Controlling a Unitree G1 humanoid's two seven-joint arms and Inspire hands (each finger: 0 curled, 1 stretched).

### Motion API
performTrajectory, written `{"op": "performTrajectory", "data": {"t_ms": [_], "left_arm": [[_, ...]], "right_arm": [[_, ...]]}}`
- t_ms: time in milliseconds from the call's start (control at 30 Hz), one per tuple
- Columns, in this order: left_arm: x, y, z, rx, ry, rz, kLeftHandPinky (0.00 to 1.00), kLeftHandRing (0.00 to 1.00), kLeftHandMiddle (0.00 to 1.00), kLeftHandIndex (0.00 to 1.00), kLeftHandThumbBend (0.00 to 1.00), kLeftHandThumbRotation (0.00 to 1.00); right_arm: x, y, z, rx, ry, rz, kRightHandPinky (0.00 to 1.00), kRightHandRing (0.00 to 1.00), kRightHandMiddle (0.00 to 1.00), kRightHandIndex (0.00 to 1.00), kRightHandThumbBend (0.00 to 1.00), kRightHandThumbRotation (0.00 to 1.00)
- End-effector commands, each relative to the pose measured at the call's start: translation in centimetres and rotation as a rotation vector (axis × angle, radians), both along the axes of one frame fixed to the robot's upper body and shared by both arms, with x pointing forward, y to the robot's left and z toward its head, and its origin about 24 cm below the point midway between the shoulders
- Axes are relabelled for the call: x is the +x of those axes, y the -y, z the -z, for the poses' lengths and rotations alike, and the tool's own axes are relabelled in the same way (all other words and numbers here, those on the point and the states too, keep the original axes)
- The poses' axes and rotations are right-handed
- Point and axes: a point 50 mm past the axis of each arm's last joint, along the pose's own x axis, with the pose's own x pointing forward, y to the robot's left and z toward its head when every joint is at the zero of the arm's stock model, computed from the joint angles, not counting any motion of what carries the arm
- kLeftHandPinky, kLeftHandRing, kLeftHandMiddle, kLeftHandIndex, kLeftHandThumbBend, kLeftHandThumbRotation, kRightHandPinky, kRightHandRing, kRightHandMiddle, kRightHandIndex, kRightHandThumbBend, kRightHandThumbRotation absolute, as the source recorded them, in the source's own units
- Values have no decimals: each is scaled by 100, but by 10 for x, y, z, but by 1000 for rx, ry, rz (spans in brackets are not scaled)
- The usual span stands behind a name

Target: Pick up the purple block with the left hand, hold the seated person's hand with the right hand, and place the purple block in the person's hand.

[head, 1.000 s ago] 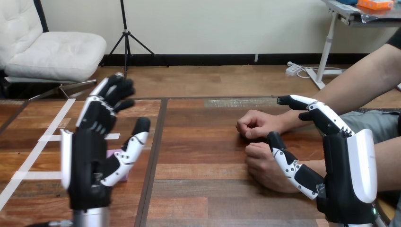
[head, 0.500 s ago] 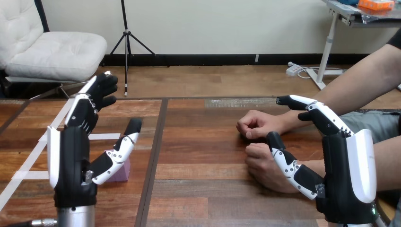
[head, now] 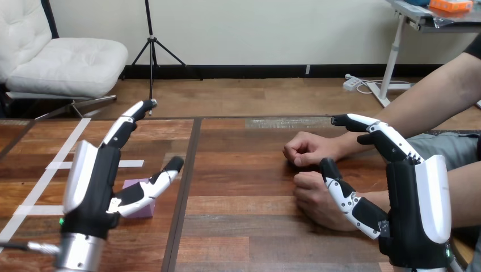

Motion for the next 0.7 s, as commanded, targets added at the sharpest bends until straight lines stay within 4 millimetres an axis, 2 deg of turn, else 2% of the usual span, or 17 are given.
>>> {"op": "performTrajectory", "data": {"t_ms": [0, 233, 667], "left_arm": [[8, -9, -24, 126, 20, 51, 90, 93, 93, 93, 66, 31], [13, -18, -29, 269, -80, 100, 89, 96, 96, 96, 71, 30], [24, -26, -34, 408, -168, 156, 86, 95, 97, 96, 80, 26]], "right_arm": [[10, -3, -11, 2, 68, -19, 64, 72, 72, 69, 40, 0], [9, -4, -11, -2, 59, -19, 64, 72, 72, 69, 39, 0], [9, -4, -10, -7, 52, -21, 65, 72, 73, 69, 39, 0]]}}
